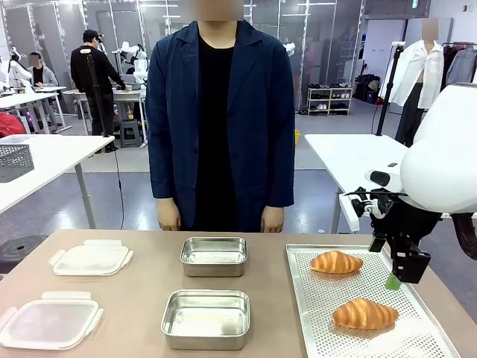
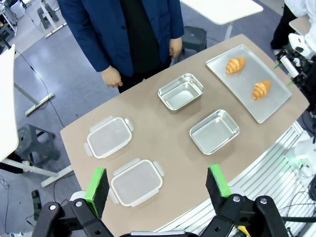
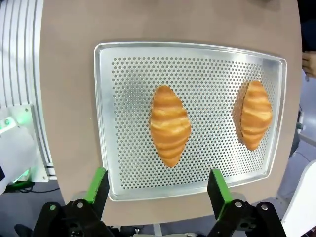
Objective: Place the bread into the airtight container.
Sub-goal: Pick up a Butter Roll and place it into an empty Airtight Container.
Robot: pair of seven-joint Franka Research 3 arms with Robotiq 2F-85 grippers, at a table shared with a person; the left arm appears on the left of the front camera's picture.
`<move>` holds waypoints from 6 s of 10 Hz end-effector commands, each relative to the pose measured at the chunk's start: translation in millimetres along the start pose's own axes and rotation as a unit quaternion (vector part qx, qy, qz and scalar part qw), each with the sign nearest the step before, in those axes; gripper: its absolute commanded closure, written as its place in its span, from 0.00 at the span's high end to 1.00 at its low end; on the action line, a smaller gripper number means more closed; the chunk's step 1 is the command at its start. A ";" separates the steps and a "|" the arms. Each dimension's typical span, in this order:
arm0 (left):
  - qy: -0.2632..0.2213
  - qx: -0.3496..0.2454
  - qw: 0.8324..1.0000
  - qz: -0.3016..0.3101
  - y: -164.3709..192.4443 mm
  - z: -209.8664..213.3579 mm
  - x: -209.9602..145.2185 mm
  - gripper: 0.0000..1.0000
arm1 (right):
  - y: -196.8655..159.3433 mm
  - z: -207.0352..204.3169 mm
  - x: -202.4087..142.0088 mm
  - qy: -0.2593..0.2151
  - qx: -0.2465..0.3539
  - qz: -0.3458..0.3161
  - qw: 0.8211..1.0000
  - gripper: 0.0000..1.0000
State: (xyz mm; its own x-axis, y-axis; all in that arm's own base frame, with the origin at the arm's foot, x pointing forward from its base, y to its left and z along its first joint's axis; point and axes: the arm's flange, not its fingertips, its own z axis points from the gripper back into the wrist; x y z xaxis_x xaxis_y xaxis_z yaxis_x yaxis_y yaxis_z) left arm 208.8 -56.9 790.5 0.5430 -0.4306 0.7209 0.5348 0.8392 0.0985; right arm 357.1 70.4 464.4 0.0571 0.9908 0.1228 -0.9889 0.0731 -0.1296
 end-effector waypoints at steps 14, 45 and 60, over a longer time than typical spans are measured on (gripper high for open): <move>0.000 0.002 1.000 -0.004 -0.1 1.1 0.4 1.00 | -30.6 -137.9 -28.9 0.022 0.053 0.000 0.998 1.00; 0.000 0.002 1.000 -0.004 -0.1 1.1 0.4 1.00 | -9.1 -85.5 328.5 0.025 0.056 -0.027 0.998 0.43; 0.000 0.002 1.000 -0.004 -0.1 1.1 0.4 1.00 | -3.0 -155.0 342.1 0.043 0.086 -0.080 0.992 1.00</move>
State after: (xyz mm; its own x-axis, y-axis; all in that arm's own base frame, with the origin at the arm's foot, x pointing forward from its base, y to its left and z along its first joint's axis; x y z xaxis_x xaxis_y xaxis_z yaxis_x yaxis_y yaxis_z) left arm 208.7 -57.1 790.6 0.5430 -0.4309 0.7207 0.5340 0.8396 0.0997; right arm 403.7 428.8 356.8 0.1958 0.9800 0.0370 -0.9779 0.1923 0.0817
